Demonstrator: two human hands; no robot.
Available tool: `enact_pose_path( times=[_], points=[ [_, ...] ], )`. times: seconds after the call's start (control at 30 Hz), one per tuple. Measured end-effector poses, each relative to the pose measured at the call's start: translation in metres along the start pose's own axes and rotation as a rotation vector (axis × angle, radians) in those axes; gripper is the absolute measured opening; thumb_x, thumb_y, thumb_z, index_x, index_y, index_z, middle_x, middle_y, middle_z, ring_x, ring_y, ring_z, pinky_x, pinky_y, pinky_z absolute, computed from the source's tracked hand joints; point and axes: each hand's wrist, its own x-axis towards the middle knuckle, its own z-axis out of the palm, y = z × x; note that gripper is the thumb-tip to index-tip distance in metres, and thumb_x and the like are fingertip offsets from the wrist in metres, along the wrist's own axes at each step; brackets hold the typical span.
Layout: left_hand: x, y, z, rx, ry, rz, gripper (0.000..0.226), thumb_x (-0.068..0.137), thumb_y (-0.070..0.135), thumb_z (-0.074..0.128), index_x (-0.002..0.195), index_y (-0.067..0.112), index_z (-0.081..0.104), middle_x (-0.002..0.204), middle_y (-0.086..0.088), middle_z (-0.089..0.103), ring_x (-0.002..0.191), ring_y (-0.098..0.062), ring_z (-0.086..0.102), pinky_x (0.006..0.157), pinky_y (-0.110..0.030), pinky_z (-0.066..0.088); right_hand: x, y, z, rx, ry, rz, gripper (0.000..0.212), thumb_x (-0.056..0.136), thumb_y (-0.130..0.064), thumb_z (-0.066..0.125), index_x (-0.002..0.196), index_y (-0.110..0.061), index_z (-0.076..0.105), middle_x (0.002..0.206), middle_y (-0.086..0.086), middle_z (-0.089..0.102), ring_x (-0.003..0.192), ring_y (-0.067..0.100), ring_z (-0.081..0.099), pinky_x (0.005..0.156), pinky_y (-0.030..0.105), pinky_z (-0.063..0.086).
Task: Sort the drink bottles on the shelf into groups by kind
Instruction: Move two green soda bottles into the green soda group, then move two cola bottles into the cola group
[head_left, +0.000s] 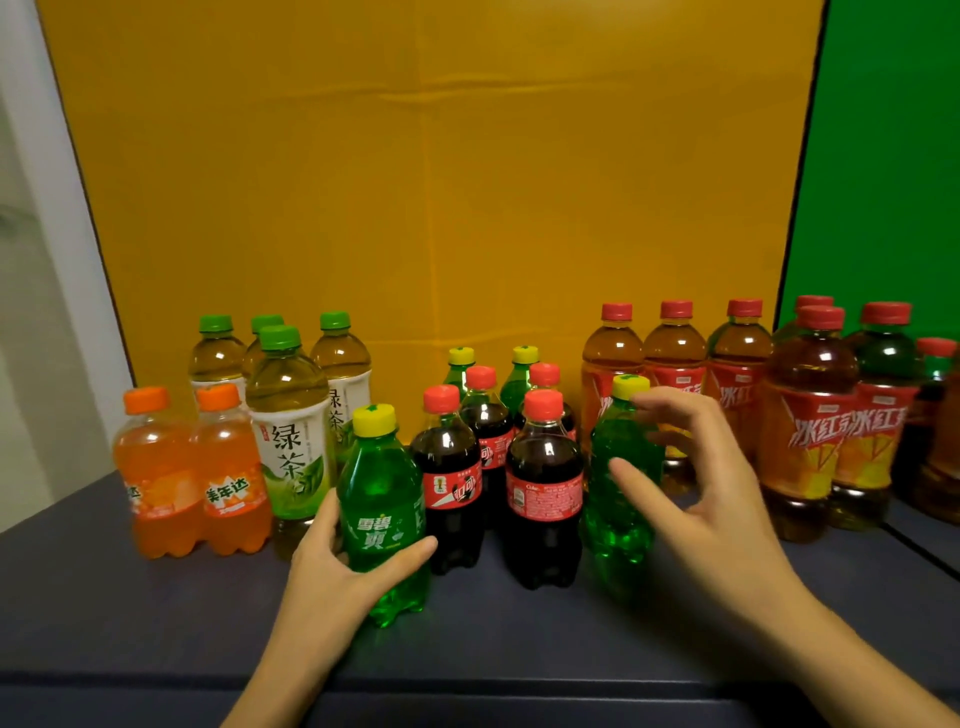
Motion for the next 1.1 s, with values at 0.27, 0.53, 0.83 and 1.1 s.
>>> enact_pose_path(
  times=[0.27,0.53,0.83,1.1],
  points=[
    [0.001,-0.001,-0.011,-0.004,0.032,-0.007,0.059,0.05,0.026,0.078,0.103,0.037,0.054,0.099,0.01,0.07,0.089,0.006,0.064,0.071,-0.016,0.05,0.039,-0.003,0.039,-0.015,-0.233,0.103,0.066,0.077,-0.035,0.069,0.132,-0.025,0.034,0.131,-0.01,0.048,0.119,0.004,0.046,0.101,0.022,0.039],
    [-0.006,-0.003,-0.021,0.182,0.133,0.004,0.088,0.051,0.043,0.084,0.128,0.029,0.043,0.127,0.008,0.054,0.11,-0.005,0.055,0.093,-0.026,0.045,0.017,0.01,0.068,0.204,-0.158,0.282,0.073,0.063,-0.023,0.083,0.122,-0.028,0.041,0.112,-0.016,0.057,0.104,-0.004,0.055,0.077,0.005,0.044],
    [-0.036,0.013,0.045,0.22,0.203,0.416,0.049,0.077,0.024,0.06,0.121,0.035,0.042,0.124,0.024,0.047,0.119,0.0,0.047,0.098,-0.008,0.036,-0.008,0.024,0.07,0.191,-0.236,0.405,0.073,0.061,-0.024,0.084,0.118,-0.03,0.039,0.103,-0.02,0.058,0.094,-0.009,0.054,0.07,0.003,0.043],
    [-0.013,0.007,0.082,0.278,0.224,0.217,0.084,0.082,0.01,0.061,0.142,0.023,0.003,0.154,-0.004,0.013,0.143,-0.014,0.013,0.118,-0.035,0.018,-0.022,0.02,0.058,0.184,-0.227,0.416,0.064,0.062,-0.028,0.083,0.11,-0.039,0.042,0.104,-0.019,0.061,0.093,-0.013,0.057,0.07,0.006,0.044]
  ],
)
